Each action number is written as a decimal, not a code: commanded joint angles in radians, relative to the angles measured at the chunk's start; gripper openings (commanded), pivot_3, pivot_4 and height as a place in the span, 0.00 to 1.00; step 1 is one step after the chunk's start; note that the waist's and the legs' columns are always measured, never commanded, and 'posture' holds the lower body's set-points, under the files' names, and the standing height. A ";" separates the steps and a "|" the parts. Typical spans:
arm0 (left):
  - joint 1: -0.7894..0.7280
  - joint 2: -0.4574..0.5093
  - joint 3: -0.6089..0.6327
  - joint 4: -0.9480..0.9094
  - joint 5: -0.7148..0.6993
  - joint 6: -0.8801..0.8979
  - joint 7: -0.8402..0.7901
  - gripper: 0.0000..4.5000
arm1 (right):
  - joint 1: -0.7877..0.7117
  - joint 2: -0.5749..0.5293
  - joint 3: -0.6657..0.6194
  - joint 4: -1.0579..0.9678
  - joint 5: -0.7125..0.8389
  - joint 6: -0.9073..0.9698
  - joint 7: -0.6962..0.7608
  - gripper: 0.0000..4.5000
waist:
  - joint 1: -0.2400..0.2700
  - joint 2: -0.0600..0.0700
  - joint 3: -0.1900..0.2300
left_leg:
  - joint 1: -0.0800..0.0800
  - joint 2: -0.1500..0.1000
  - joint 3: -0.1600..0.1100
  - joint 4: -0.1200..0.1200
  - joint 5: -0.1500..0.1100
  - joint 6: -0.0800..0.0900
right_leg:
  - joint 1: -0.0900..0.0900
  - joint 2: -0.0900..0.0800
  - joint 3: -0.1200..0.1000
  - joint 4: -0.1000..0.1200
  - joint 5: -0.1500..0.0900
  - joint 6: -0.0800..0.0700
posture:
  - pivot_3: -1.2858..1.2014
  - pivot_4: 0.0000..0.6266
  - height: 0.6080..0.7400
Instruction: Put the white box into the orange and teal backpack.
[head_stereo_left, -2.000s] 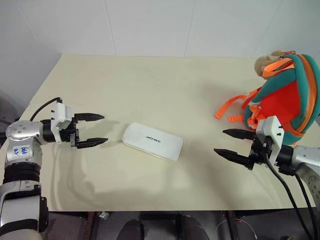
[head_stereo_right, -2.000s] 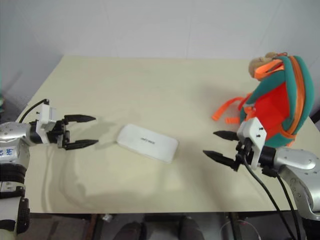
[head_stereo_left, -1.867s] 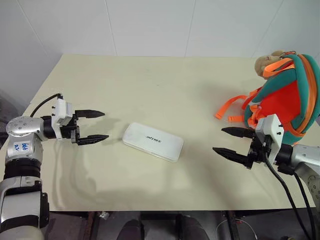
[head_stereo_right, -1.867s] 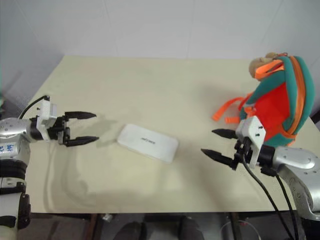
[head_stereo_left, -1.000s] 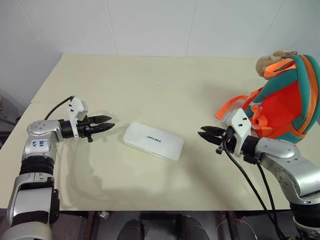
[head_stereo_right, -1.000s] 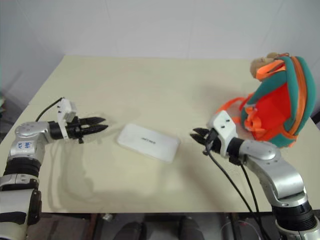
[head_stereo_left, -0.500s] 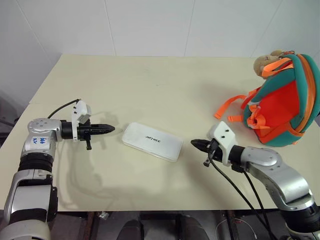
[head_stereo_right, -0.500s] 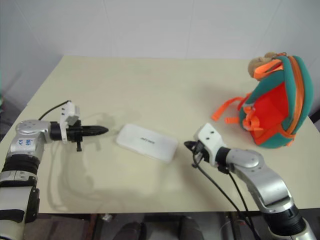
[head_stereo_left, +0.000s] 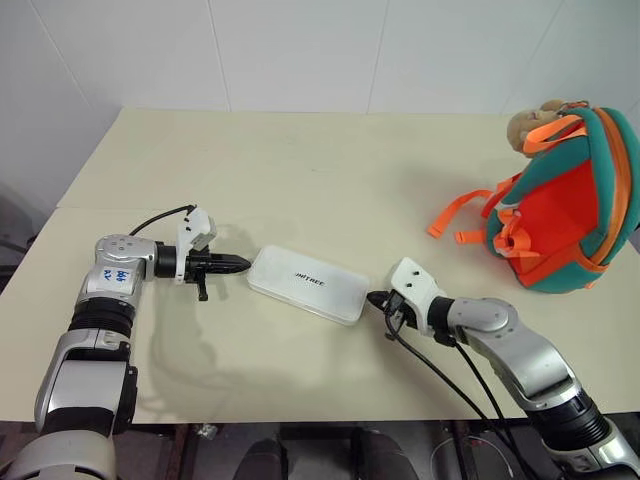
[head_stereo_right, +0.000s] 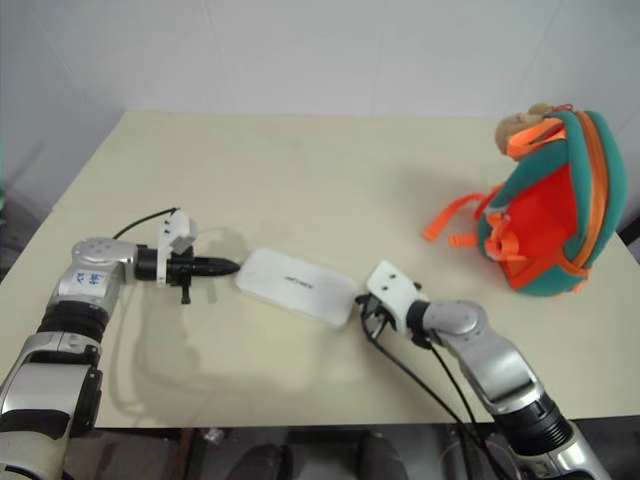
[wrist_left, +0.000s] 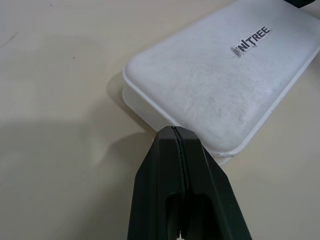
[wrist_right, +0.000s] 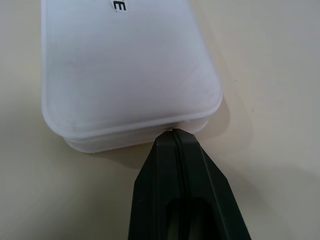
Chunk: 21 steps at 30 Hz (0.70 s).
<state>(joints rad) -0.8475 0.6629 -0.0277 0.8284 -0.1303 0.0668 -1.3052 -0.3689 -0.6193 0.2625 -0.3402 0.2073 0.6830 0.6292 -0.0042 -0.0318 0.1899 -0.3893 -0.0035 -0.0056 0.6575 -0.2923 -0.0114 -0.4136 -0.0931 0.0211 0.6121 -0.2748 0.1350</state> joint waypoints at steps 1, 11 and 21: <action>-0.012 -0.012 -0.014 -0.052 -0.006 0.017 -0.034 0.00 | -0.032 0.027 0.026 -0.041 0.002 -0.016 0.035 0.03 | 0.000 0.000 0.000 | 0.000 0.000 0.000 0.000 0.000 0.000 | 0.000 0.000 0.000 0.000 0.000 0.000 | 0.52 0.24 1.00; 0.049 -0.027 -0.054 -0.214 -0.015 0.144 -0.072 0.00 | -0.081 0.056 0.051 -0.002 -0.032 -0.034 0.083 0.03 | -0.002 0.000 0.000 | 0.000 0.000 0.000 0.001 0.000 0.000 | 0.000 0.000 0.000 0.001 0.000 0.000 | 0.52 0.24 1.00; 0.065 -0.019 -0.012 -0.264 -0.025 0.160 0.031 0.00 | -0.084 0.046 0.039 0.014 -0.040 -0.049 0.110 0.03 | 0.000 0.000 0.000 | 0.001 0.000 -0.001 0.001 0.000 0.000 | 0.000 0.000 0.000 0.002 0.000 0.000 | 0.52 0.24 1.00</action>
<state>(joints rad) -0.7721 0.6285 -0.0591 0.5661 -0.1507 0.2382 -1.2939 -0.4424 -0.5659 0.3206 -0.3080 0.1725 0.6542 0.7283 -0.0046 -0.0317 0.1898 -0.3887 -0.0034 -0.0065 0.6586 -0.2922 -0.0115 -0.4135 -0.0931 0.0211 0.6143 -0.2749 0.1349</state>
